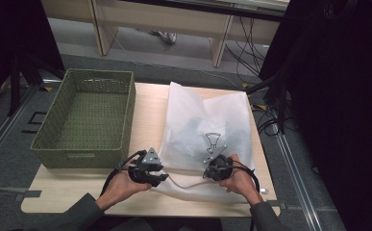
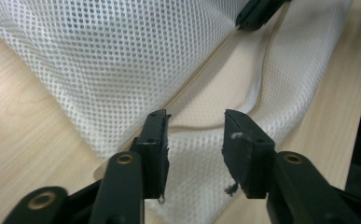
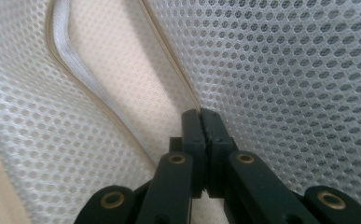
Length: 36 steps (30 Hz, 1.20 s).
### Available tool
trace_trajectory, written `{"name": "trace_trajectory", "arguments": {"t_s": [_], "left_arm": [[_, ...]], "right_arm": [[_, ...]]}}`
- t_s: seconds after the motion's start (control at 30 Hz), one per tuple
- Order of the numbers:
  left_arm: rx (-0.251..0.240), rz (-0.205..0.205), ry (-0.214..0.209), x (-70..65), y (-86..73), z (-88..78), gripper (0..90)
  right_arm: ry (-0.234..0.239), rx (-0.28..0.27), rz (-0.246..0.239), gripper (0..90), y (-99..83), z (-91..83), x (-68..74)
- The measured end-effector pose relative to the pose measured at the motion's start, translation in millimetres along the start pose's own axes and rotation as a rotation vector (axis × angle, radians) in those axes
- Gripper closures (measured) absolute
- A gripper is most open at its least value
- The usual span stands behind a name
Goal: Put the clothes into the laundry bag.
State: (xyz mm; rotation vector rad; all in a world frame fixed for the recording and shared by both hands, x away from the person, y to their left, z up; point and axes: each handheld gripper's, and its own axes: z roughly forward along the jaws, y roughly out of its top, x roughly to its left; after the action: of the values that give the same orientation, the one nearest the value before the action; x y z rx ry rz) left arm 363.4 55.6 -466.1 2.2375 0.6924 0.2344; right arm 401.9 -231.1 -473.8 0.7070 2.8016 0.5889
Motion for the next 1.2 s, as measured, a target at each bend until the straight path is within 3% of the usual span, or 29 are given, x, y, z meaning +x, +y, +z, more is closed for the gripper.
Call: {"name": "trace_trajectory", "arguments": {"t_s": [0.03, 0.1, 0.17, 0.2, 0.3, 0.33, 0.37, 0.5, 0.57, 0.6, 0.77, 0.83, 0.93, 1.2], "left_arm": [[0.001, 0.014, -0.004, 0.3, -1.3, 0.0, 54.0], [0.010, 0.014, -0.012, -2.0, -6.4, -0.8, 47.1], [0.034, 0.040, -0.013, -1.3, -11.9, -3.6, 45.2], [0.026, 0.012, -0.013, -2.1, -14.7, -3.8, 43.5], [0.024, 0.009, -0.028, 0.4, -19.0, -12.1, 40.9], [0.023, 0.032, -0.031, 2.2, -19.1, -14.5, 40.5], [0.009, 0.005, -0.025, 1.6, -20.8, -16.4, 40.1], [-0.002, -0.002, -0.019, 4.7, -25.2, -26.1, 37.1], [-0.005, 0.001, -0.011, 6.2, -27.6, -27.1, 36.1], [0.000, 0.012, 0.000, 6.9, -28.3, -28.4, 36.1], [-0.013, -0.010, 0.021, 12.5, -34.0, -37.0, 31.6], [-0.031, -0.020, 0.017, 13.2, -34.8, -39.9, 31.1], [-0.054, -0.044, 0.043, 15.6, -37.4, -47.9, 26.8], [-0.108, -0.052, 0.073, 22.0, -45.2, -65.0, 23.3]], "right_arm": [[0.002, -0.007, -0.021, 89.9, -0.1, -0.8, -0.4], [0.000, -0.004, 0.003, 89.6, -1.6, -4.3, 3.2], [-0.003, -0.012, -0.012, 89.5, -2.0, -4.7, 2.4], [-0.003, -0.014, 0.007, 89.0, -3.1, -6.7, 3.8], [-0.003, -0.030, 0.009, 87.2, -5.7, -11.1, 6.1], [-0.001, -0.048, 0.012, 85.4, -7.0, -12.8, 5.8], [0.000, -0.053, 0.036, 83.8, -8.0, -14.4, 7.2], [-0.009, -0.132, 0.069, 70.4, -9.8, -23.8, 8.5], [-0.003, -0.257, 0.122, 58.1, -6.8, -32.4, 11.0], [-0.003, -0.257, 0.122, 58.1, -6.8, -32.4, 11.0], [0.020, -0.357, 0.202, 48.4, -3.1, -42.7, 12.8], [0.013, -0.366, 0.215, 47.3, -3.9, -43.3, 12.1], [-0.004, -0.371, 0.234, 43.6, -7.6, -44.8, 10.6], [-0.014, -0.412, 0.292, 38.4, -16.9, -48.7, 11.1]]}}
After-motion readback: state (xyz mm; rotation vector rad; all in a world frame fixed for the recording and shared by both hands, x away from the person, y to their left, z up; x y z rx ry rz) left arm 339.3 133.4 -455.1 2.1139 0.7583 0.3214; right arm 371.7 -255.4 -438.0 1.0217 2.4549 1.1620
